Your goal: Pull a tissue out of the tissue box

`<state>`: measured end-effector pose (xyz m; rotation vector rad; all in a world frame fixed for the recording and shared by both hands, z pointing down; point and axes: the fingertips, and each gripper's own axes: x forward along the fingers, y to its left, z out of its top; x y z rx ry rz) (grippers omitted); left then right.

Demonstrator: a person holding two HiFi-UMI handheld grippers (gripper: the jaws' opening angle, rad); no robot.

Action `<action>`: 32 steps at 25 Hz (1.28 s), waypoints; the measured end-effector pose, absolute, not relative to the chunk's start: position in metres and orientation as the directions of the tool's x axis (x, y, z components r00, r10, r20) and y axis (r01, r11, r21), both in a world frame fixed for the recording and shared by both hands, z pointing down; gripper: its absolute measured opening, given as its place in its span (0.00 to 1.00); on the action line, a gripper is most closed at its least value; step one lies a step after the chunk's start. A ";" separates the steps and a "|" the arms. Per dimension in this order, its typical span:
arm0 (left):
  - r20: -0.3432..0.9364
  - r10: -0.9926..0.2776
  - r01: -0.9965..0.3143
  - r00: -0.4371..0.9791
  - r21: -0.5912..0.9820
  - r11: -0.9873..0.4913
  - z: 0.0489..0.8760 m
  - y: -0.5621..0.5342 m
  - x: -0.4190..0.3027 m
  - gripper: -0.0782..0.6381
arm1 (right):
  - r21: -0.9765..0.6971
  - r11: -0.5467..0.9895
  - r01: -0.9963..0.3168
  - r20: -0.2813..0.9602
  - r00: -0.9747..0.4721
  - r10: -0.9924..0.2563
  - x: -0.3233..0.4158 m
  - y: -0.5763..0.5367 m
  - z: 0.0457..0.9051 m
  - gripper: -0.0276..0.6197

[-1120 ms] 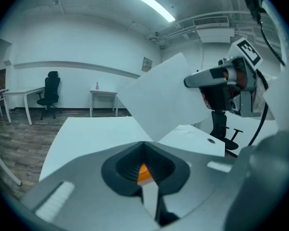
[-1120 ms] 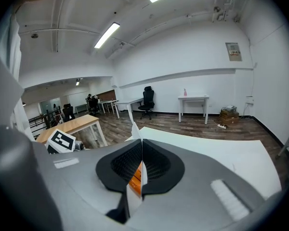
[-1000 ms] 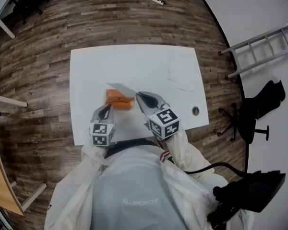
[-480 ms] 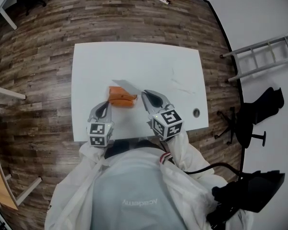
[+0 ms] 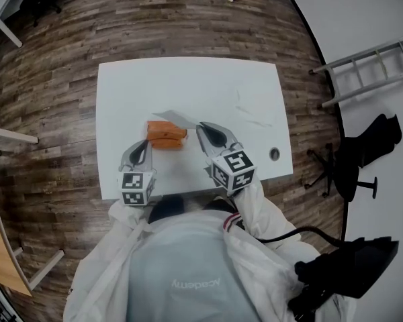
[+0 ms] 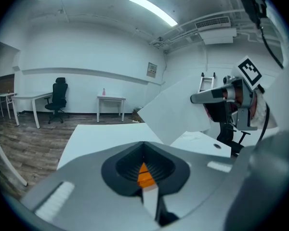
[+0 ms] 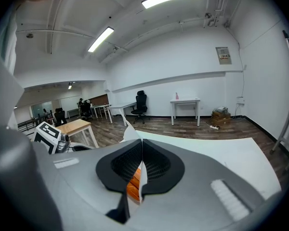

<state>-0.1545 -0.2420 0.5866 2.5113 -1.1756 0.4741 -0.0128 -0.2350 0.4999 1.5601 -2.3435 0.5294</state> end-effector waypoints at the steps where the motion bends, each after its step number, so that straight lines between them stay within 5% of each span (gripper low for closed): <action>1: 0.427 -0.669 -0.776 0.609 0.144 -0.614 0.584 -0.242 -0.150 0.11 | -0.151 0.345 -0.926 0.419 -0.376 -0.827 -0.007 -0.234 0.500 0.05; 32: 0.422 -0.582 -0.653 0.695 0.033 -0.756 0.551 -0.189 0.009 0.11 | -0.230 0.159 -0.960 0.330 -0.230 -0.915 0.155 -0.150 0.500 0.05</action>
